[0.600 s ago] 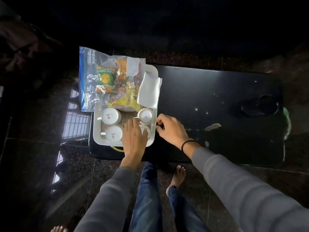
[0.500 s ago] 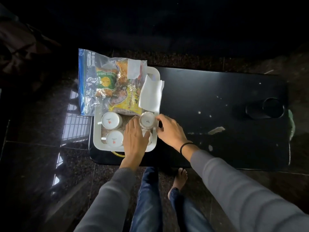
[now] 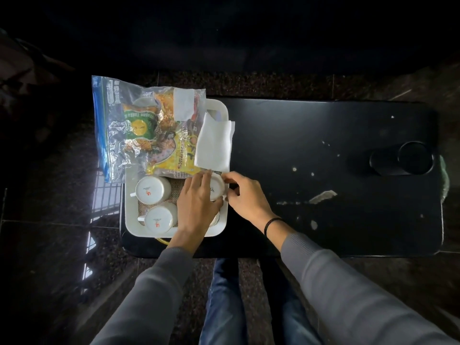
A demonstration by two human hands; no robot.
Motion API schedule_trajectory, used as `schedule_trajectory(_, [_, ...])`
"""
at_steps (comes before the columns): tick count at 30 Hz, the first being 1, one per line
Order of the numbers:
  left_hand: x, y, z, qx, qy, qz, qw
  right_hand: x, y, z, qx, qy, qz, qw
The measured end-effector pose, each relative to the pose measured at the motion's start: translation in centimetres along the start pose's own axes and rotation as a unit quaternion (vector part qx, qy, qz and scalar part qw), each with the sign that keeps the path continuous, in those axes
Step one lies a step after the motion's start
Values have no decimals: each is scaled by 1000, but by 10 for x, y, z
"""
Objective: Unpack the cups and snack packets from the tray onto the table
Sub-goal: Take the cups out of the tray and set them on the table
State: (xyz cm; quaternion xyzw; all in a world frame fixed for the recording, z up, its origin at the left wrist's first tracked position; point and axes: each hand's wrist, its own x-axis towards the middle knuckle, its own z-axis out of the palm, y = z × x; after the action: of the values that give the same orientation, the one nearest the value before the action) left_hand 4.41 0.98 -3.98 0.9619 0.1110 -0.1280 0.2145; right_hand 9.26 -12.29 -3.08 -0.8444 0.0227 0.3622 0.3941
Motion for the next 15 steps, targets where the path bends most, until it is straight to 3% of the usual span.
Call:
schedule_trajectory(4, [-11,14,-5,2,63,28,998,-11,-2,-21,43,3,-41,998])
schedule_trajectory(7, [-17,31,-13,-52,61,17,997,-21,3,-43,53,-5,-79,995])
schedule_trajectory(11, [-20,62,-18,-204,-18,-41,978,-36,23,-80,99,-45,-88,990])
schedule_trajectory(15, [-19,92,-3,-342,-136,-103,924,-44,61,-118,155,-132,-43,978])
